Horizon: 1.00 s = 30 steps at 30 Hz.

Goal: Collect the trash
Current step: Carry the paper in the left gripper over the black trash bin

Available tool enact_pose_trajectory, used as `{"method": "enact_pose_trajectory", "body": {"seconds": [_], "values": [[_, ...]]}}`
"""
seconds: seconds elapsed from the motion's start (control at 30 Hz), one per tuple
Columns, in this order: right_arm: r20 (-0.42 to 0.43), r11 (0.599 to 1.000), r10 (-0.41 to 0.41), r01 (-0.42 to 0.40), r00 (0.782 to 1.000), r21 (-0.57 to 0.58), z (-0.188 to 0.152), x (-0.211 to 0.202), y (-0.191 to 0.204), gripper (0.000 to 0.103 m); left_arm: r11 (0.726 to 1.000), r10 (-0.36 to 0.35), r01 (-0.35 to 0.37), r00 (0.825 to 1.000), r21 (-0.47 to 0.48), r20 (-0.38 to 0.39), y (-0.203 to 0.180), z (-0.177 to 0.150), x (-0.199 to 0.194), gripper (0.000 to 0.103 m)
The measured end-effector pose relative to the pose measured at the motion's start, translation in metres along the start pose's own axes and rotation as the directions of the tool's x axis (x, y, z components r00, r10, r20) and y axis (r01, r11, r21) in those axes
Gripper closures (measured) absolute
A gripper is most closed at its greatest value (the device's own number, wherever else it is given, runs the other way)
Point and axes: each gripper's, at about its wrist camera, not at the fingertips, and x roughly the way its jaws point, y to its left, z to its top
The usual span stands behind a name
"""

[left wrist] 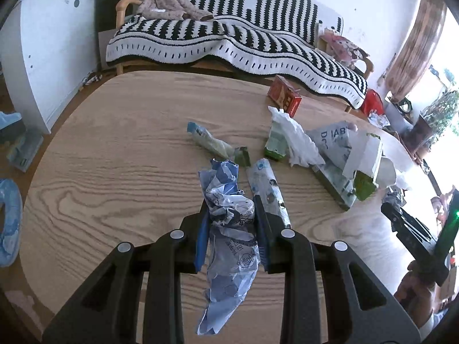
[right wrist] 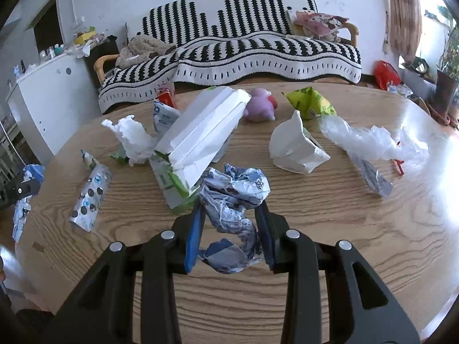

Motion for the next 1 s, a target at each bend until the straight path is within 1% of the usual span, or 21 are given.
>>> {"method": "enact_pose_trajectory", "body": {"seconds": [0.1, 1.0], "values": [[0.003, 1.0, -0.004, 0.004, 1.0, -0.011, -0.001, -0.001, 0.002, 0.067, 1.0, -0.003, 0.003, 1.0, 0.003, -0.005, -0.001, 0.0, 0.0, 0.075], [0.006, 1.0, -0.016, 0.015, 1.0, 0.024, 0.0, 0.0, -0.008, 0.067, 0.998, -0.008, 0.009, 1.0, 0.069, -0.017, -0.027, 0.005, 0.004, 0.075]]}}
